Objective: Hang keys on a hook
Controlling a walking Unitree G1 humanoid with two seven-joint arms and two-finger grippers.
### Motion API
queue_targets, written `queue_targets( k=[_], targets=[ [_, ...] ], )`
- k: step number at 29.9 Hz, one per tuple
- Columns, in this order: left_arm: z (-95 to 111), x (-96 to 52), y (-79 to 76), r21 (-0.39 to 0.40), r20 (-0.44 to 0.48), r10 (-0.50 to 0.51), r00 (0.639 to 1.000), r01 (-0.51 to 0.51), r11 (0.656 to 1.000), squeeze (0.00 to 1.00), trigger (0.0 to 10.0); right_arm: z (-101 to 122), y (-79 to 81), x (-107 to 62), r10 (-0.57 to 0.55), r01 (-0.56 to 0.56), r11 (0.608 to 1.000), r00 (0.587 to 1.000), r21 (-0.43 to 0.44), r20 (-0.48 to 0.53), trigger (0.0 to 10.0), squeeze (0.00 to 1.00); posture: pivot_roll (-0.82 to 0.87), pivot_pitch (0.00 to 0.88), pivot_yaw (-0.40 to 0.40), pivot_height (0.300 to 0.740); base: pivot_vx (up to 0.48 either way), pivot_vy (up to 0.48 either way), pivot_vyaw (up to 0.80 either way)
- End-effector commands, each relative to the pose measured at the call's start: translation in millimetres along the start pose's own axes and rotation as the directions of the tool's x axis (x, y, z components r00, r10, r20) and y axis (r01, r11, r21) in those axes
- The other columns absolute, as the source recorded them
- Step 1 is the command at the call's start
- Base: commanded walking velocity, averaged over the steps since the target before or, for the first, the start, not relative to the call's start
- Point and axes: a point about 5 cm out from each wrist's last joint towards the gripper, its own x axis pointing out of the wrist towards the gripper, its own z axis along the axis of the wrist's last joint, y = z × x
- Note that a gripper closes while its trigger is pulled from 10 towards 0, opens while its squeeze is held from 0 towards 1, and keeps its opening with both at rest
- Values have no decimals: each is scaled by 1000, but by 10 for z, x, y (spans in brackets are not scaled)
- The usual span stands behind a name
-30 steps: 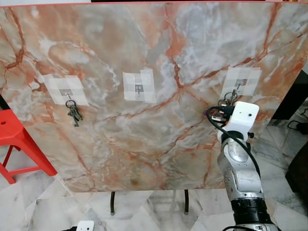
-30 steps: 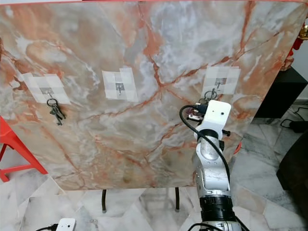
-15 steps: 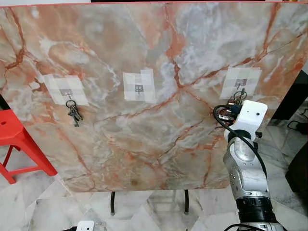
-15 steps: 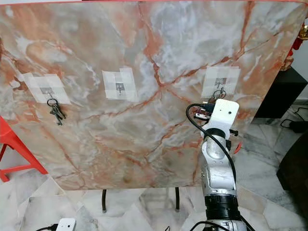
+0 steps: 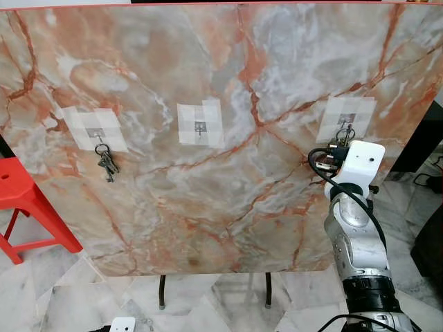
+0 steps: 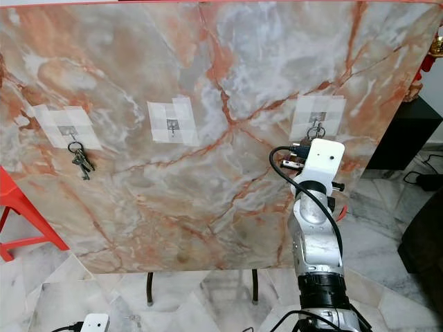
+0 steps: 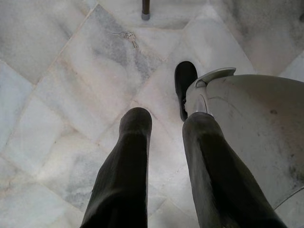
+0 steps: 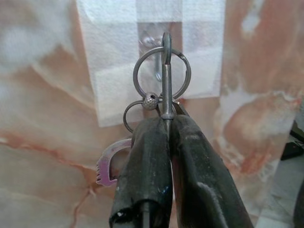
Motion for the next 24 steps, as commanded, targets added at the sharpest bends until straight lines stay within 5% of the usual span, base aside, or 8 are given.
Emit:
queue_targets(
  k=[1, 24],
  targets=[
    [-15, -6, 33, 5, -8, 2, 1000, -2, 1000, 0, 10000, 64, -5, 34, 3, -3, 1000, 1000, 3, 25, 10000, 0, -16, 0, -8, 740, 0, 0, 0],
    [-11, -7, 40, 15, -5, 1, 1000, -1, 1000, 0, 10000, 61, 11, 125, 55, -55, 998, 998, -21, 0, 10000, 0, -14, 0, -4, 740, 0, 0, 0]
  ],
)
